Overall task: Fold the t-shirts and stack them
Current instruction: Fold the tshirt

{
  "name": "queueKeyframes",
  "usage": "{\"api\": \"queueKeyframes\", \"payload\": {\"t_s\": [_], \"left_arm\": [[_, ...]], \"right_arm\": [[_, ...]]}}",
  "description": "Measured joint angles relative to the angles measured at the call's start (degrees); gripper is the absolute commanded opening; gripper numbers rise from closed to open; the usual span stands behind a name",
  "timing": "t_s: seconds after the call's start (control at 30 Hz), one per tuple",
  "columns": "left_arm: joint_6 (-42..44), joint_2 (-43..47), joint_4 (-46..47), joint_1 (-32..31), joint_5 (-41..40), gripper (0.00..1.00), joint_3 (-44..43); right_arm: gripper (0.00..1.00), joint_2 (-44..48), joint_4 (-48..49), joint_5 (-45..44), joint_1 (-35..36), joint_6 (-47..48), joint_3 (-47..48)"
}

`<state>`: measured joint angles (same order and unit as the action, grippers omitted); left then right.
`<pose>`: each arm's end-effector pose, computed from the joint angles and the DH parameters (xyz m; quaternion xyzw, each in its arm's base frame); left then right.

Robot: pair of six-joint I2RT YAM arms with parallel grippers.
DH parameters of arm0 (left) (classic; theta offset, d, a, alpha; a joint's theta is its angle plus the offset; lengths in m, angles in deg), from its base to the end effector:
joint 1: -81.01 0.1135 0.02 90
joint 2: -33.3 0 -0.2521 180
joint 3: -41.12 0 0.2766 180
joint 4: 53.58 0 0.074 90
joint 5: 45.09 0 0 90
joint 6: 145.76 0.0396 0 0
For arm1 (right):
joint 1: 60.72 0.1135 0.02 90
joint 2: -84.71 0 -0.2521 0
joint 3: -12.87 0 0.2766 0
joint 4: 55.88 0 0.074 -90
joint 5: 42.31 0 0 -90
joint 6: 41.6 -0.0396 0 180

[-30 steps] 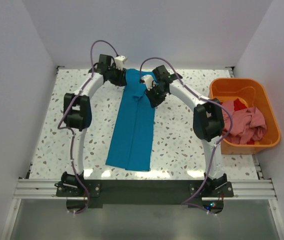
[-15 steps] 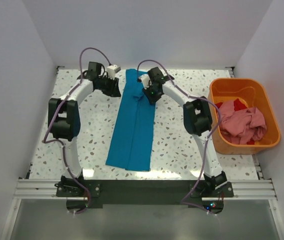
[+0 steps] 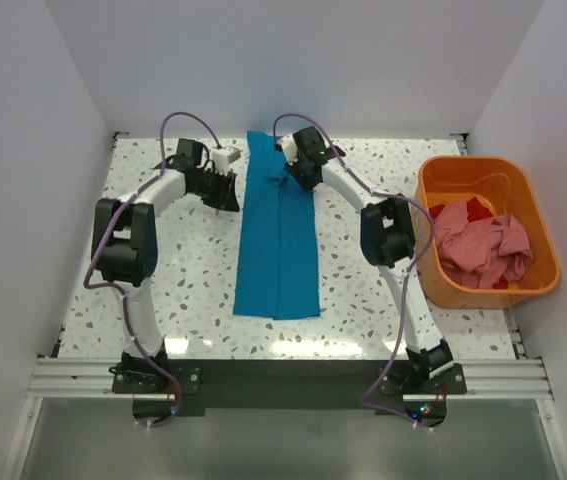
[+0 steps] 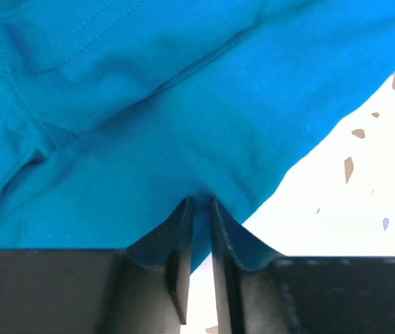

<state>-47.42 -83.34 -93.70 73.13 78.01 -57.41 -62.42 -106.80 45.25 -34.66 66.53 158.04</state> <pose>0.4451 -0.0834 0.1617 0.2073 0.9017 -0.2729 0.2635 0.5188 0.2518 0.1503 -0.3502 0.8807 0.0019 0.3189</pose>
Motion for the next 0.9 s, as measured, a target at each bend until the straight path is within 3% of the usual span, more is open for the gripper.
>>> {"api": "queueKeyframes", "payload": {"t_s": [0.07,0.3,0.37,0.47,0.5,0.53,0.57,0.63,0.67,0.77,0.9], "left_arm": [[-0.2,0.3,0.1,0.0,-0.3,0.38,0.3],[1.6,4.5,0.3,0.2,-0.5,0.49,1.3],[3.3,8.9,1.1,0.3,-0.5,0.54,2.8],[6.5,17.2,3.0,0.4,-0.3,0.65,5.8],[8.1,20.6,3.5,0.4,0.0,0.74,6.7],[9.8,24.0,4.0,0.4,0.3,0.95,7.5],[11.7,27.3,4.5,0.4,1.0,1.00,8.1],[14.7,34.1,6.2,0.4,2.7,1.00,9.7],[15.5,36.4,6.6,0.4,3.4,1.00,10.4],[20.0,43.9,8.1,0.4,6.8,1.00,14.3],[32.6,49.9,1.0,0.4,13.4,1.00,18.8]], "right_arm": [[0.26,-0.2,0.5,-0.7,-0.1,0.0,0.2],[0.66,2.6,1.8,-0.9,-0.5,-0.5,-3.0],[0.75,4.7,1.6,0.0,-0.6,-0.6,-4.5],[0.80,10.3,1.5,2.6,-0.7,-0.8,-6.4],[0.81,12.9,1.5,3.7,-0.7,-0.8,-7.0],[0.83,16.0,1.9,4.9,-0.7,-0.8,-8.0],[0.90,19.5,2.4,6.2,-0.7,-0.8,-9.5],[0.92,27.9,4.3,9.4,-0.7,-0.8,-14.1],[0.99,32.0,4.9,11.0,-0.7,-0.7,-16.2],[0.99,45.3,7.8,18.0,-0.7,1.3,-25.3],[0.99,58.8,5.9,27.6,0.2,7.0,-36.4]]}}
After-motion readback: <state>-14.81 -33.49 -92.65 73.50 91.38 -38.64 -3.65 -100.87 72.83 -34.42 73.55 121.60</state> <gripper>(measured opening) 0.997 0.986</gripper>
